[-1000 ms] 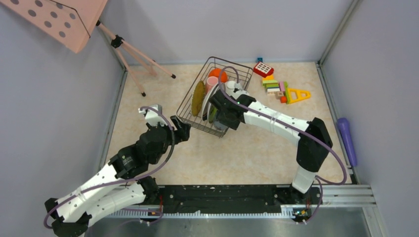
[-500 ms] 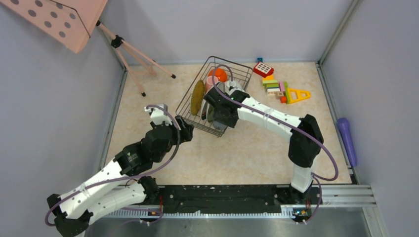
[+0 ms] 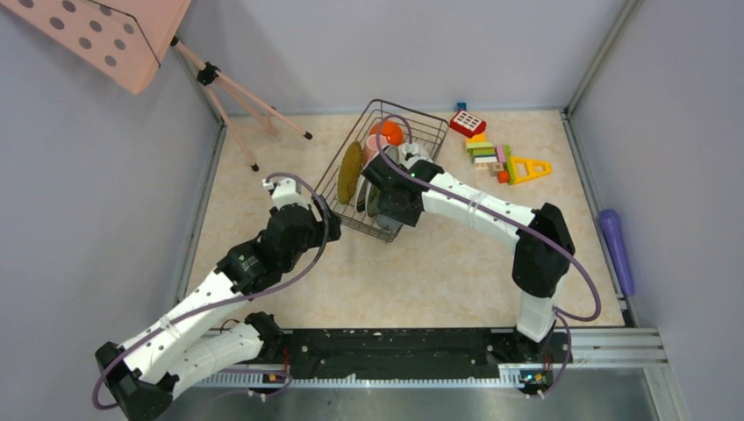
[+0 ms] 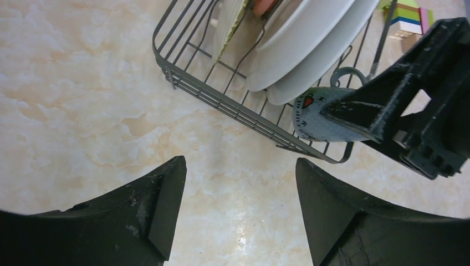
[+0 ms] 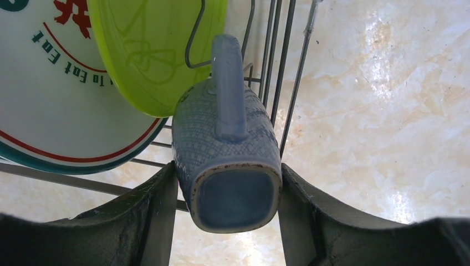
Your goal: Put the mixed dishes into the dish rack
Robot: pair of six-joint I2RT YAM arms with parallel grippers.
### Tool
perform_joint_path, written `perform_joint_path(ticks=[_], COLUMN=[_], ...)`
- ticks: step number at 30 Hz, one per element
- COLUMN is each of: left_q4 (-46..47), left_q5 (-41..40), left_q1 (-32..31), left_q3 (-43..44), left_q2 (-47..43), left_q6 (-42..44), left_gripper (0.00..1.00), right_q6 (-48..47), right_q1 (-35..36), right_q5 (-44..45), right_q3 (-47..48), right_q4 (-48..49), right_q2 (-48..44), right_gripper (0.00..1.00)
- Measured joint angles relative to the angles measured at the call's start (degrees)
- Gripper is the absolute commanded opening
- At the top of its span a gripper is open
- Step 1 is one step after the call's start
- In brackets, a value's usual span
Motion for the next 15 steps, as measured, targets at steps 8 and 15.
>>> perform_joint_path(ticks=[8, 15], left_q4=[2.6, 9.6], left_q5=[7.3, 13.5], left_q1=[10.7, 17.0], left_q3=[1.1, 1.0], left_q2=[3.5, 9.1], left_q6=[2.4, 2.8], left_gripper=[0.77, 0.77], right_q6=[0.2, 3.6], right_q1=[0.0, 0.0], right_q5=[-1.3, -3.3], right_q3=[1.0, 2.3], right_q4=[-0.2, -1.0], right_q2=[0.2, 0.3], right_gripper=[0.00, 0.00])
